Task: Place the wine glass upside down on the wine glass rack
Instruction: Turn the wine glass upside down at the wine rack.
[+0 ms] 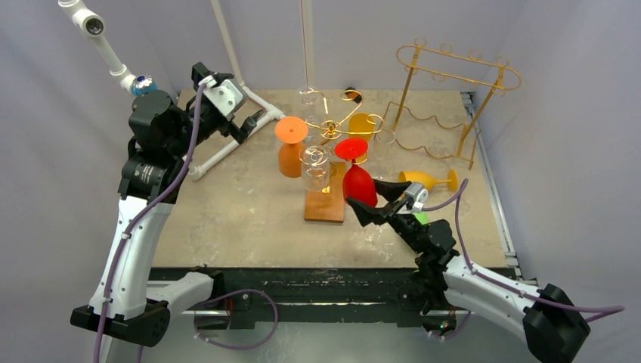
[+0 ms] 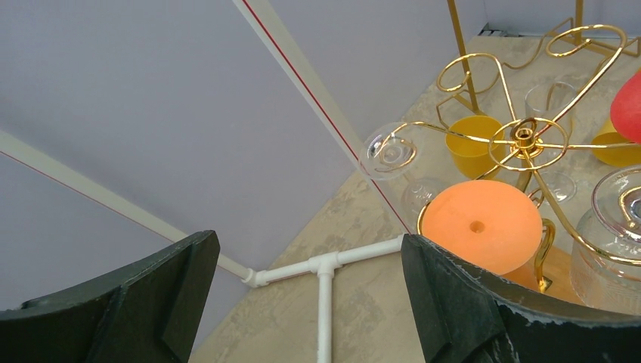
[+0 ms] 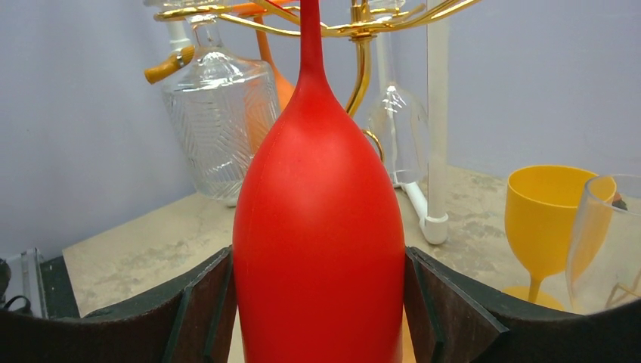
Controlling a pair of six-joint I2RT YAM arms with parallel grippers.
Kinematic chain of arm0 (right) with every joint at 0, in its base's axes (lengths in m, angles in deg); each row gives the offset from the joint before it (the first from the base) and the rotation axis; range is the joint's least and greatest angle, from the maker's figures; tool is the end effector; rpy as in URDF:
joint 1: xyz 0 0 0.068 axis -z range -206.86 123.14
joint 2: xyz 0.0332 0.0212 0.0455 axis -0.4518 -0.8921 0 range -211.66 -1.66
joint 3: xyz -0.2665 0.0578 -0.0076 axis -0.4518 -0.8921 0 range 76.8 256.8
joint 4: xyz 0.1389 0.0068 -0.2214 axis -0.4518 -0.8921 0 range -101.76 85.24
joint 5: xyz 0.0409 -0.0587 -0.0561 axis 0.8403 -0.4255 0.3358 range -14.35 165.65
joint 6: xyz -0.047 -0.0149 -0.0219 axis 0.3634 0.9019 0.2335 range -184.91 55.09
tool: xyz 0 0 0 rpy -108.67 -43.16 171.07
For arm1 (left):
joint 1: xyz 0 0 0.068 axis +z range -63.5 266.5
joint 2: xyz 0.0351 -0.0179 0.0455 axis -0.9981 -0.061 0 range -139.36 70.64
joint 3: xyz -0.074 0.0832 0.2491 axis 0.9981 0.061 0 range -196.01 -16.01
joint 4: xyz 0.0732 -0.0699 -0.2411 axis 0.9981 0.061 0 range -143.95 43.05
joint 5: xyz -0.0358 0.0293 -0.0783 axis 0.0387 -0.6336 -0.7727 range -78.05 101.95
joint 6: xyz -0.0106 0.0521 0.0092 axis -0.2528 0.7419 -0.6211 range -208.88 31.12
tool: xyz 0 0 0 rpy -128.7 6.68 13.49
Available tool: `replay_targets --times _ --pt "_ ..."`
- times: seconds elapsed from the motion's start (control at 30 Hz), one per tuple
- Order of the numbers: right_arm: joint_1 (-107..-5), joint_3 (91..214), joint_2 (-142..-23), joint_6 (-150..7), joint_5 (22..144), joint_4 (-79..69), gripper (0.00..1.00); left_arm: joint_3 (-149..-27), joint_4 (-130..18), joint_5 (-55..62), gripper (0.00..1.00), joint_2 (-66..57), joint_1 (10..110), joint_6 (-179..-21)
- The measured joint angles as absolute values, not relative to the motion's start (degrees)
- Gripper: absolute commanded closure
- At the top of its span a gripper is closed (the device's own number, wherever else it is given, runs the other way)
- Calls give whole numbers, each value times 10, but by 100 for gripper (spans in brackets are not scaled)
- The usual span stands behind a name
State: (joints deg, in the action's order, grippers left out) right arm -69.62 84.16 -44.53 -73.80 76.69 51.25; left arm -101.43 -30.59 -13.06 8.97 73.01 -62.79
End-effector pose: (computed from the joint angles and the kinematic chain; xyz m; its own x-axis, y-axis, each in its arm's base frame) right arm 0.1197 0.1115 0.2381 0.1473 0.3465 -0.9264 -0.7228 0.6771 0.1384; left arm 0.1920 -0.0616 0.5003 0.2798 0.3427 -0.8968 0.5562 0.7035 0.4424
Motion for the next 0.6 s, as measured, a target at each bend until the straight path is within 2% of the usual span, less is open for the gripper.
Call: replay_targets --times 0.2,0.47,0.6 --pt "-696 839 -462 -743 767 542 43 -1014 -306 -128 0 90 730 -628" --pt "-696 836 -573 -744 764 654 45 -1014 -307 -127 0 90 730 -627" --pt "-696 828 -588 -745 761 693 45 -1014 -307 -127 0 90 730 -624"
